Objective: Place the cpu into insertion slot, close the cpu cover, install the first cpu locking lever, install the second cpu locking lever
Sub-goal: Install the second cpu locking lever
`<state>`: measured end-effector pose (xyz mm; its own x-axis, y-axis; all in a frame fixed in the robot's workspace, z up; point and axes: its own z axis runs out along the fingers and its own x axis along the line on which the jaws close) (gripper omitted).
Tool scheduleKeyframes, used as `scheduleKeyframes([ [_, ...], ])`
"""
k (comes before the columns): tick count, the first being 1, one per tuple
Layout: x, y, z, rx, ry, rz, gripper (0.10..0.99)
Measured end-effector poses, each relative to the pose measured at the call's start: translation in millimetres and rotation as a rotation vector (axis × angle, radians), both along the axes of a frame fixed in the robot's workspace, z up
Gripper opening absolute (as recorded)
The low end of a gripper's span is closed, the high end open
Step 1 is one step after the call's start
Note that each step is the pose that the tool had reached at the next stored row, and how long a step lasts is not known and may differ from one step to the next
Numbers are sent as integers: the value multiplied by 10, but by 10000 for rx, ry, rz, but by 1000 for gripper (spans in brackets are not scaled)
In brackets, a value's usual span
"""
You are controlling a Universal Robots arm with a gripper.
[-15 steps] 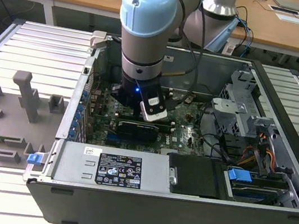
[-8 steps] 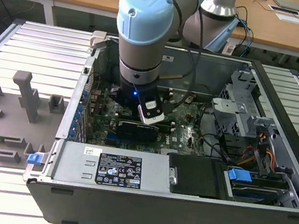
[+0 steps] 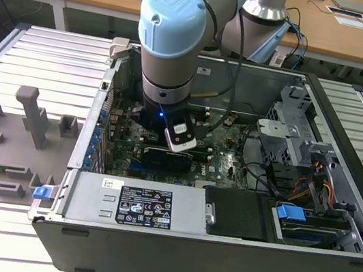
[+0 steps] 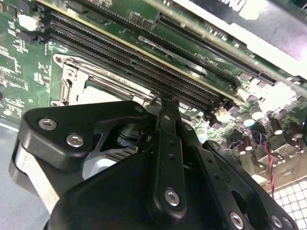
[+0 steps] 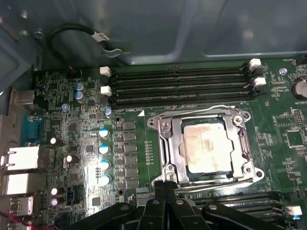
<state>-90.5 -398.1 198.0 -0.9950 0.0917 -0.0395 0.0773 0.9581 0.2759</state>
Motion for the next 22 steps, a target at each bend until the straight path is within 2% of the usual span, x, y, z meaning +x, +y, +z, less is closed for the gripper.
scheduleKeyframes([
  [5, -18, 13, -32, 1, 2, 1, 106],
  [10, -32, 26, -31, 0, 2, 3, 106],
  [12, -31, 32, 3, -7, -3, 1, 106],
  [15, -32, 32, 82, -85, 1, 1, 106],
  [16, -33, 32, 102, -149, 0, -1, 106],
  [18, -31, 31, 133, -404, 2, -6, 106],
  [19, -29, 31, 143, -619, 5, -15, 106],
  [20, -27, 31, 145, -725, 5, -21, 106],
  [21, 4, 31, 146, -796, 11, -28, 106],
  [22, 32, 31, 146, -798, 21, -30, 106],
])
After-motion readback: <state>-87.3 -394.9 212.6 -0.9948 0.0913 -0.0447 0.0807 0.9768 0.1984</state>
